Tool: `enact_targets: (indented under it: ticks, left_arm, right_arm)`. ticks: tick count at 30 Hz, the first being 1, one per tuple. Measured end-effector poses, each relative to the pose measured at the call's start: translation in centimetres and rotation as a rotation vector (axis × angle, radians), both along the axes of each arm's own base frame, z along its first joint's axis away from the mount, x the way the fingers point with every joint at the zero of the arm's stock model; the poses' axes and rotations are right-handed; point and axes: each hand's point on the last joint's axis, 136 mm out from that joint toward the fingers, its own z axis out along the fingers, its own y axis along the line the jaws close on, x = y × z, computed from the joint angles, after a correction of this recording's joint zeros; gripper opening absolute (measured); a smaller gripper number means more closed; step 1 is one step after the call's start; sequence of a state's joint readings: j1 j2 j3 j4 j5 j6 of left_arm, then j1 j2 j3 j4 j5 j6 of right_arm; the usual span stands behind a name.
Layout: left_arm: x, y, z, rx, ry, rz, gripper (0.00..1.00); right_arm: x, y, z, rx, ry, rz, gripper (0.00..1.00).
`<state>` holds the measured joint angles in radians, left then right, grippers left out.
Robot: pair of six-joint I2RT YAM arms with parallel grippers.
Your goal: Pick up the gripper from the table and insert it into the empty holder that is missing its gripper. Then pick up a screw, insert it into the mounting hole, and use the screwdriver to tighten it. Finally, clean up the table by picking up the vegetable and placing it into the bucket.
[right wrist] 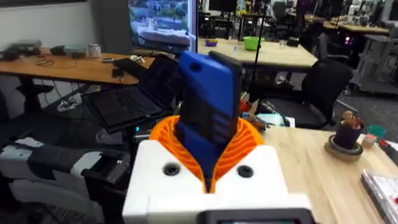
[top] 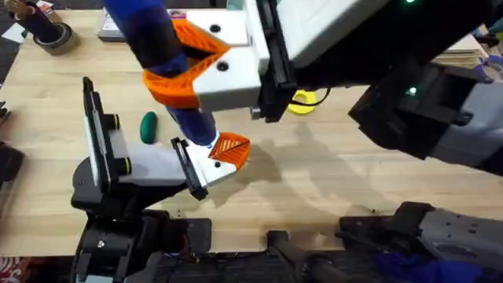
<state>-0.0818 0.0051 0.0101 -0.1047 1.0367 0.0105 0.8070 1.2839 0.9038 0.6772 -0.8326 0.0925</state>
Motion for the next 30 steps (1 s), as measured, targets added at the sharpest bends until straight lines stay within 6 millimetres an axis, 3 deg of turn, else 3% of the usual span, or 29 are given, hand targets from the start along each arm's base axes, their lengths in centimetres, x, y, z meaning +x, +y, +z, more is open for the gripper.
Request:
enact_targets:
  ticks: [8,16,30]
  left_arm:
    - [0.0,0.0,0.0,0.000,0.000,0.000,0.014]
    - [0.0,0.0,0.0,0.000,0.000,0.000,0.014]
    - [0.0,0.0,0.0,0.000,0.000,0.000,0.014]
  right_arm:
    - [0.0,0.0,-0.6,-0.010,0.006,0.000,0.025]
    - [0.0,0.0,0.0,0.022,-0.034,-0.003,0.025]
    - [0.8,0.8,-1.8,-0.013,-0.004,-0.003,0.025]
